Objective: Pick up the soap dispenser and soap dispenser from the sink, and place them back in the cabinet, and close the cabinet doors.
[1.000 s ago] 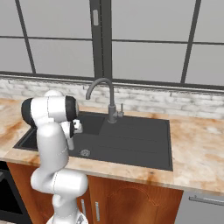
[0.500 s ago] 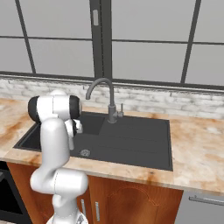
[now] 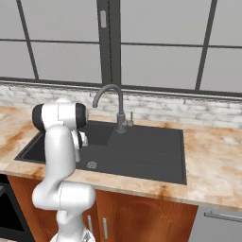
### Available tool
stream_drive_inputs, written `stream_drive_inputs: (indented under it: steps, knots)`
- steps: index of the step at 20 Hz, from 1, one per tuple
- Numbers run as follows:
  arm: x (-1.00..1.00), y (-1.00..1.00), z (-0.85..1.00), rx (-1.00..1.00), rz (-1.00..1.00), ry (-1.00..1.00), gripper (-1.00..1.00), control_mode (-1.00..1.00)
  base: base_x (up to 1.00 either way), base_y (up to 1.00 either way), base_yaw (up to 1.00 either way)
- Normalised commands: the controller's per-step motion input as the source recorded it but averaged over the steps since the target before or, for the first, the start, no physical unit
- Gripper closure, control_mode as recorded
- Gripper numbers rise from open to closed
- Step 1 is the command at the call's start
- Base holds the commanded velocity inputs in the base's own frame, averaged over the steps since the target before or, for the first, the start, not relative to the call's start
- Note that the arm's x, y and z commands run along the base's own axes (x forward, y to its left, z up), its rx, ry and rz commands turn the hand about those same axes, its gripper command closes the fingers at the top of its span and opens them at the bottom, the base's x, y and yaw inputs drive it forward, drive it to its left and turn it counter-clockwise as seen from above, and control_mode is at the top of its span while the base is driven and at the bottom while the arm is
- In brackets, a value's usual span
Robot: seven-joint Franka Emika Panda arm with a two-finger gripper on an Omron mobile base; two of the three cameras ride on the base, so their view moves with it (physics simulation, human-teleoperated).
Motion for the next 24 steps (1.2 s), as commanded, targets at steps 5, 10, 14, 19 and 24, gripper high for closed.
stream_drive_inputs:
  steps: [5,10,14,19,24]
  knots:
    - [0.10,0.00,-0.01,0.00,0.01,0.00,1.00,-1.00,0.00,0.00,0.00]
    - [0.00,0.00,0.00,0.00,0.00,0.00,1.00,-1.00,0.00,0.00,0.00]
    - [0.00,-0.05,0.00,0.00,0.00,0.00,1.00,-1.00,0.00,0.00,0.00]
    - [0.00,-0.06,0.18,0.00,0.00,0.00,1.00,-1.00,0.00,0.00,0.00]
    - [0.00,-0.13,0.54,0.00,0.00,-0.03,1.00,-1.00,0.00,0.00,0.00]
